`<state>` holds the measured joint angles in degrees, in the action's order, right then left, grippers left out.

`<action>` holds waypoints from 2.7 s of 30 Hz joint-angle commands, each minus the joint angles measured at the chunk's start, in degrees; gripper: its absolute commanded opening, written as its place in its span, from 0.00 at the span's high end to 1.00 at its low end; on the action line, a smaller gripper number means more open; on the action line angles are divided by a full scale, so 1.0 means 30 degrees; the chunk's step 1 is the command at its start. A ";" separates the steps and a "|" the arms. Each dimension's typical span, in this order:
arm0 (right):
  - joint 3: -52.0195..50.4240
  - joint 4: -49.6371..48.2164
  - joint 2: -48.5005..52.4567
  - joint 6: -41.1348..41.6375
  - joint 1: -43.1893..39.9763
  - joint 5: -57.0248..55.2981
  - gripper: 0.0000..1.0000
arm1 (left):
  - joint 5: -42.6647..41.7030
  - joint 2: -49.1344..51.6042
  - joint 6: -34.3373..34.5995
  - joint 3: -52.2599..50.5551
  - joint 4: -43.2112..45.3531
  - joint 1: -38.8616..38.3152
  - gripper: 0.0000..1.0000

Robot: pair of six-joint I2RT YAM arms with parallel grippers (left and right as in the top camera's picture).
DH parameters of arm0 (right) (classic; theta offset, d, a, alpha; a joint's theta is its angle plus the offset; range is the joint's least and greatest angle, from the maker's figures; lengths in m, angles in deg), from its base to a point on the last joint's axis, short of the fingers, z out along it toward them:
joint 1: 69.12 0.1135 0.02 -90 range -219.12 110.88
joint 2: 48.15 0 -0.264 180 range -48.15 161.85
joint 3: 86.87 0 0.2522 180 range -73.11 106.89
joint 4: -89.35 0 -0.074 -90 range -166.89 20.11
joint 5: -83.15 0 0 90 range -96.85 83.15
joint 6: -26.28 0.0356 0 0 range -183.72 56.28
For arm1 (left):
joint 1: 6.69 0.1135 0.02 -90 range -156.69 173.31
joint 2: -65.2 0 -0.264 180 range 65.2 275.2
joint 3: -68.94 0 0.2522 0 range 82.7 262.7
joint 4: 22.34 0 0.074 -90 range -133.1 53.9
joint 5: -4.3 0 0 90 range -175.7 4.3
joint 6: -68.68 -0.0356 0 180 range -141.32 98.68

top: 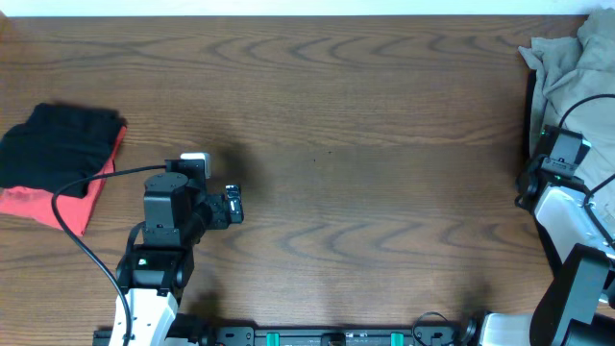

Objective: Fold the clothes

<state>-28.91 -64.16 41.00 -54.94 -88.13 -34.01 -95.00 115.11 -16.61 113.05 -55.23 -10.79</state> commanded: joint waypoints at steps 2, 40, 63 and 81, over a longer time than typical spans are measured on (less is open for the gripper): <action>0.0291 -0.0255 0.0131 0.0357 -0.0204 -0.0051 0.48 | -0.0255 0.0080 0.0175 0.0372 -0.0029 -0.0036 0.02; 0.2994 0.6776 -0.5697 0.0874 0.8138 2.0123 0.99 | -0.0248 0.0087 0.0175 0.0372 0.0481 -0.0036 0.02; 0.2994 0.8633 -0.5246 0.1843 0.8903 0.6615 0.01 | -0.6222 0.2710 0.4393 0.0284 0.2652 -0.0976 0.02; 0.2994 0.9071 -0.5238 0.1792 0.7038 0.6732 0.01 | -0.8837 1.3661 1.0542 0.0284 0.8699 -0.8852 0.94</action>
<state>-20.08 -36.64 25.00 -50.25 -66.49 -13.33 -120.49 153.62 11.58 113.10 -29.35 -36.34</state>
